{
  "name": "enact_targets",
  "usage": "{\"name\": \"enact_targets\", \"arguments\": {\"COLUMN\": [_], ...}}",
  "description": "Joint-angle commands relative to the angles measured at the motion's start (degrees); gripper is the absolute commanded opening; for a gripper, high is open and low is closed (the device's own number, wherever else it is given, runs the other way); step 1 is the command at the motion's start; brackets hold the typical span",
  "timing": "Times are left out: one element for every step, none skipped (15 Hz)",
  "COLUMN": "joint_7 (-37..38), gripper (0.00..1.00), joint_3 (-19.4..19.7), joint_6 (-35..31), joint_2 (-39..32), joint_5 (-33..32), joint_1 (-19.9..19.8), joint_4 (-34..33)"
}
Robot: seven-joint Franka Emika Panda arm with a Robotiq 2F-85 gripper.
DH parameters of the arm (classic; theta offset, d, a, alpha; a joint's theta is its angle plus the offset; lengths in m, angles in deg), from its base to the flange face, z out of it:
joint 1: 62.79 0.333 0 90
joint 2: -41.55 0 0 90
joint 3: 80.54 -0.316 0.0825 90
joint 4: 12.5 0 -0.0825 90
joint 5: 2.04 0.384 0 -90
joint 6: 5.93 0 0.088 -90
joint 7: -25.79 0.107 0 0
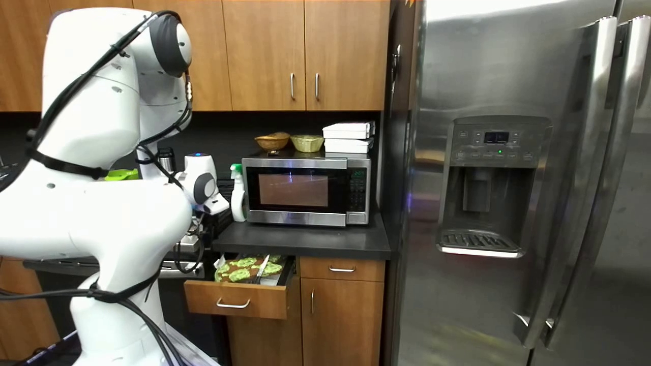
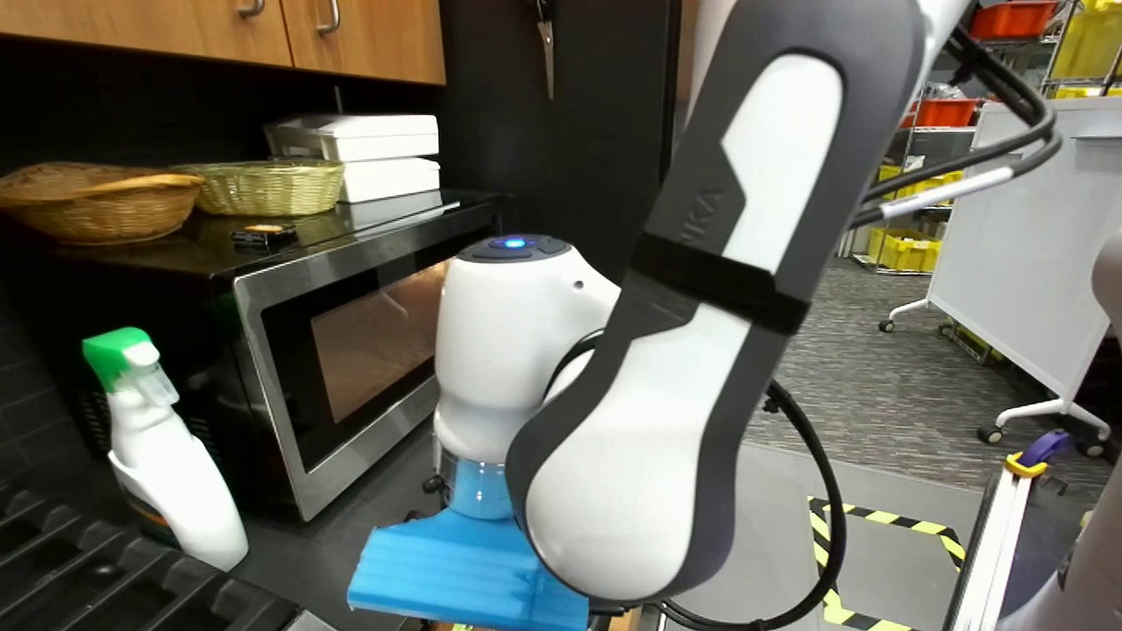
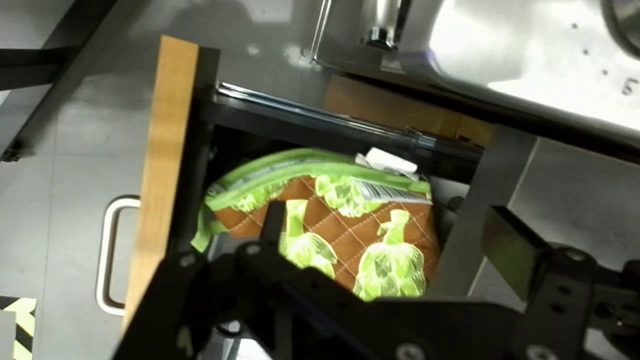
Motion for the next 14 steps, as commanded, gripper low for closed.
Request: {"name": "enact_targets", "arguments": {"joint_7": [-5.9, -8.0, -10.6, -13.9, -17.4, -21.3, -24.9, -28.3, -31.1, -33.3, -34.8, -35.5, -36.0, -35.9], "gripper": [1.0, 1.0, 1.0, 1.0, 1.0, 1.0, 1.0, 1.0, 1.0, 1.0, 1.0, 1.0, 1.0, 1.0], "joint_3": [-6.5, -8.2, -9.8, -11.9, -13.9, -16.1, -17.5, -18.4, -18.9, -19.0, -19.0, -18.7, -18.5, -18.2], "joint_6": [0.5, 1.1, 2.0, 4.0, 5.3, 7.7, 10.3, 13.1, 16.2, 19.2, 22.3, 25.2, 27.3, 30.1], "joint_2": [5.3, 6.4, 7.8, 9.2, 10.2, 11.4, 12.4, 13.6, 14.8, 16.0, 17.1, 18.1, 18.7, 19.2], "joint_5": [0.9, 0.9, 0.8, 1.2, 1.8, 3.0, 4.3, 5.5, 6.5, 7.0, 7.1, 6.5, 5.6, 4.6], "joint_1": [-5.8, -7.2, -8.7, -10.6, -12.4, -14.2, -15.4, -16.2, -16.7, -17.0, -17.3, -17.5, -17.7, -17.9], "joint_4": [5.6, 6.5, 7.2, 7.7, 8.2, 8.4, 8.4, 8.5, 8.5, 8.5, 8.5, 8.6, 8.7, 8.5]}}
